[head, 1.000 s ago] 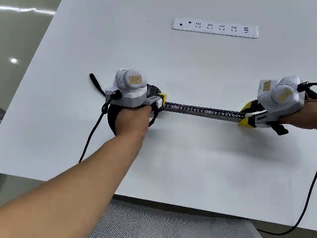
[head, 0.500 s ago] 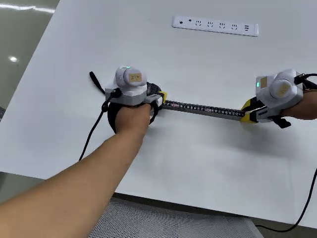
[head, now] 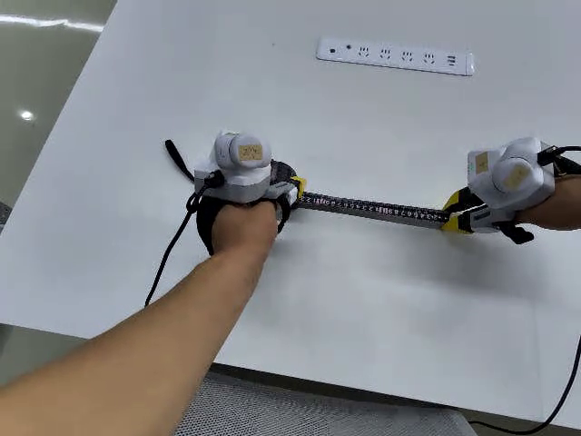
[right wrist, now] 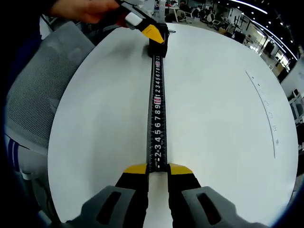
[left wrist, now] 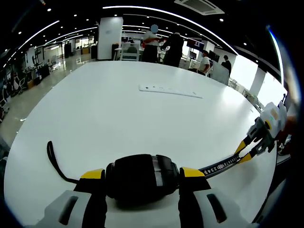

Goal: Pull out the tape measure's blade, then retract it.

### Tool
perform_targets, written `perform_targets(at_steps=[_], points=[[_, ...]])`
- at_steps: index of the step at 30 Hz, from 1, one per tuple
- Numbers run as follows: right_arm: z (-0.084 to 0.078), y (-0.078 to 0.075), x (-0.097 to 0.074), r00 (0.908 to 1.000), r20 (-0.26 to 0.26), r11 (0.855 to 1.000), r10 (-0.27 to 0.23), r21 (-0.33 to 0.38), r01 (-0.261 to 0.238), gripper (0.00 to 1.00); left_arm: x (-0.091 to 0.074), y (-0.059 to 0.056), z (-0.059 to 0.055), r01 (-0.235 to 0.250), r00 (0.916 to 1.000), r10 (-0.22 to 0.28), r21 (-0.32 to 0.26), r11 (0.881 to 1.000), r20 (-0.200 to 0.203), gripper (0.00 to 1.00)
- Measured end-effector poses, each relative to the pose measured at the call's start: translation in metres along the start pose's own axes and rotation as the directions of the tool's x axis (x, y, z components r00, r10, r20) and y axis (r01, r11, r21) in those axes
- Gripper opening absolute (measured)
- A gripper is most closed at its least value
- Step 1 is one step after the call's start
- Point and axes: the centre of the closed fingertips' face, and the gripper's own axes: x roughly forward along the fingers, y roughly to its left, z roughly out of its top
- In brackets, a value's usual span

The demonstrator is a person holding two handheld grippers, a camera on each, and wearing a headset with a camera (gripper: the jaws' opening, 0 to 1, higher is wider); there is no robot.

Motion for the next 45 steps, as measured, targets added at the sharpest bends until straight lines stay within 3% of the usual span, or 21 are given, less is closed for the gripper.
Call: perform_targets(at_steps=[15, 33, 45], points=[[0.008, 0.000, 0.004, 0.9994, 0.029, 1.000, -0.019, 0.020, 0.018, 0.11, 0.001, 0.001, 0.000, 0.012, 0.9999, -0.012, -0.008, 1.000, 0.006, 0.57], [0.041, 0.003, 0.015, 0.9963, 0.084, 1.000, -0.021, 0.021, 0.019, 0.10, 0.001, -0.001, 0.000, 0.029, 0.9995, -0.028, -0.016, 0.999, 0.015, 0.56], [0.044, 0.002, 0.018, 0.9961, 0.085, 0.999, -0.023, 0.025, 0.021, 0.10, 0.001, 0.000, 0.000, 0.035, 0.9992, -0.035, -0.020, 0.999, 0.019, 0.56]])
